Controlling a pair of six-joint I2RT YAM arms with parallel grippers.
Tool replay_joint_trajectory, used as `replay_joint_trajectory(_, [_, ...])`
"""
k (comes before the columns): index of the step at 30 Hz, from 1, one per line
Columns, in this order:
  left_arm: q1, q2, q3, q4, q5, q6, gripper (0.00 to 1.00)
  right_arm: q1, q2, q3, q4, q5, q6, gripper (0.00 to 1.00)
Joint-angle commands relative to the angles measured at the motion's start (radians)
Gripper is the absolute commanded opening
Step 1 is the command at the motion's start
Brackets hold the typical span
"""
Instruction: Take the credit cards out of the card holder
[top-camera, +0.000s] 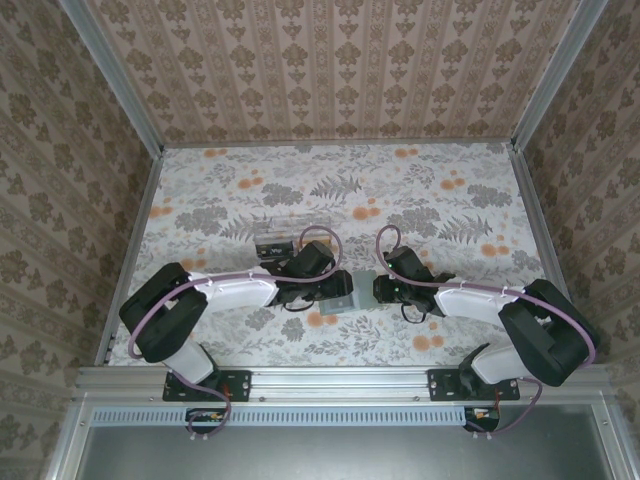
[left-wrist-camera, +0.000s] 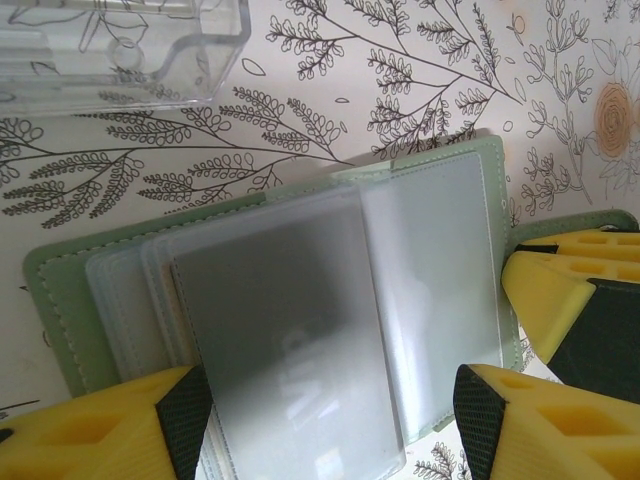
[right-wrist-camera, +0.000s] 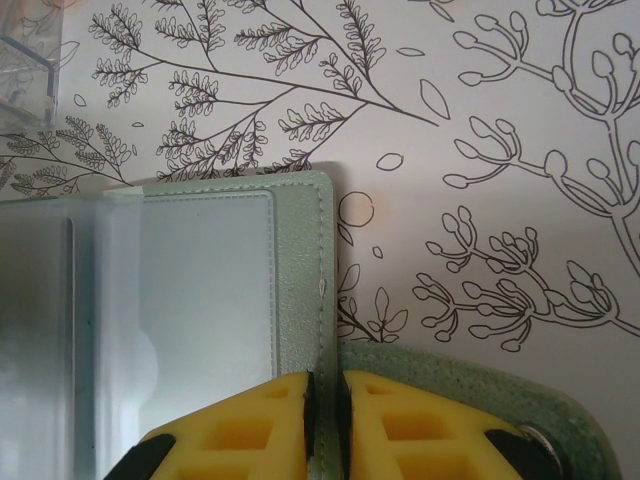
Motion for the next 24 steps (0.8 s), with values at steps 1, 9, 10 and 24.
replay_joint_trajectory(1, [-0.012, -0.025, 0.01, -0.039, -0.01, 0.018, 0.69, 0.006, 0.027, -0.004, -0.034, -0.009, 0.006, 0.19])
replay_joint_trajectory(9, [-0.014, -0.057, 0.006, -0.086, -0.055, 0.032, 0.69, 0.006, 0.029, -0.004, -0.034, -0.006, 0.006, 0.19])
replay_joint_trajectory(10, [-0.014, -0.05, 0.007, -0.079, -0.048, 0.031, 0.69, 0.006, 0.029, -0.004, -0.033, -0.007, 0.006, 0.19])
replay_joint_trajectory(24, [-0.015, 0.018, 0.013, -0.021, 0.005, 0.025, 0.69, 0.006, 0.028, -0.004, -0.036, -0.005, 0.004, 0.19])
